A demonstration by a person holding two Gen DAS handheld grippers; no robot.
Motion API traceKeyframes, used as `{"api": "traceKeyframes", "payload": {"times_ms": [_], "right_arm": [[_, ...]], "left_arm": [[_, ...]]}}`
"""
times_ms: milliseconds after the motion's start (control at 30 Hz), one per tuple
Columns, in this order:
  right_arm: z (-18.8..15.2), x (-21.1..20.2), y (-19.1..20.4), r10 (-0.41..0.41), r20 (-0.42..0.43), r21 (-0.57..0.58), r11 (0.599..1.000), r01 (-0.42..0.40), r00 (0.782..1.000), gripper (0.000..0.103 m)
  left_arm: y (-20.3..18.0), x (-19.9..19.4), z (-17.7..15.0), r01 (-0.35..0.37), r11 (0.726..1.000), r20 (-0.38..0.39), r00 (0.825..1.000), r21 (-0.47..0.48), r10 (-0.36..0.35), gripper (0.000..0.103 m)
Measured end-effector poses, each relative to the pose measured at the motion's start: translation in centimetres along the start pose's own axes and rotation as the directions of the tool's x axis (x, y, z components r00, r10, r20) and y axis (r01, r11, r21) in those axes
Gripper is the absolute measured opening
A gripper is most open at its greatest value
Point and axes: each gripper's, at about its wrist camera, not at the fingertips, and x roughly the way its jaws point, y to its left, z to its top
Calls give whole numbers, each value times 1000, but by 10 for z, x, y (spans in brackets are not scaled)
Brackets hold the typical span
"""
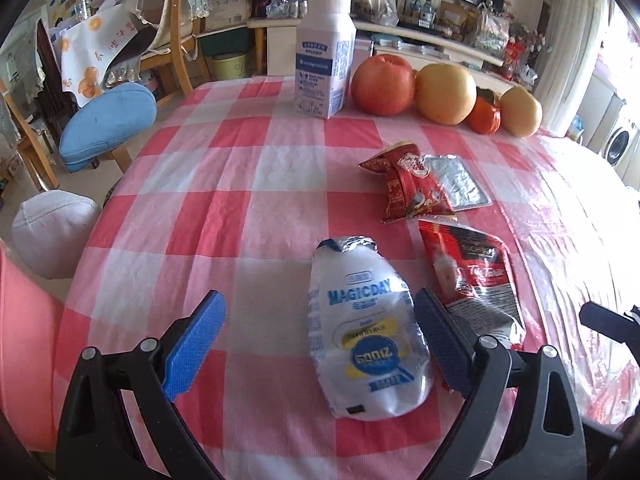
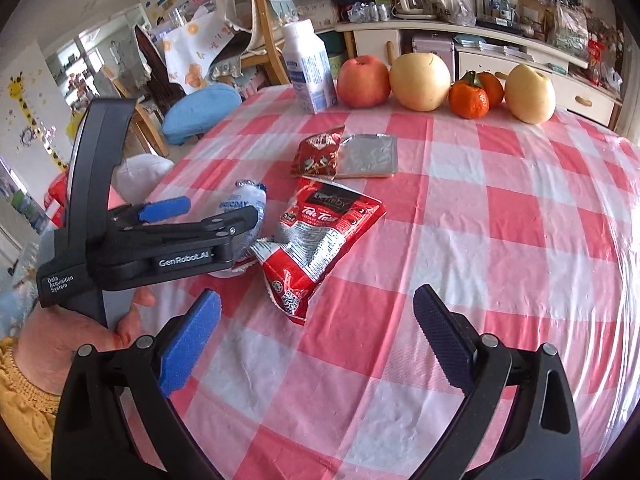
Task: Collect trash
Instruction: 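Grasp the white MAGICDAY bag with the left gripper while the right grasps the red Teh Tarik packet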
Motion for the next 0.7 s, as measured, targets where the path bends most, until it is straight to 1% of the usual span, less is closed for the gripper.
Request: {"api": "traceKeyframes", "payload": {"times_ms": [200,333,400,500,600,700], "right_arm": [[1,18,4,-91,-16,-77,993,90,996,97],[2,26,-3,-140,-24,-92,986,137,990,97],[4,27,-11,-146,-26,-74,987,144,989,97],[9,24,-26,-196,-19,-53,979,195,980,97],[13,22,-45,-221,-25,-5,975,221,975,97],[16,17,-56,-216,-22,34,976,216,976,97]], "left_arm": [[-5,0,1,-25,999,3,1000,30,25,94],[-2,-1,1,-44,999,0,999,31,44,94],[1,-1,1,-43,999,-4,999,25,43,94],[6,-3,0,-48,999,-10,999,17,48,94],[11,-4,-1,-48,999,-19,999,6,48,94],[15,-8,-2,-51,999,-20,999,-5,51,94]]}}
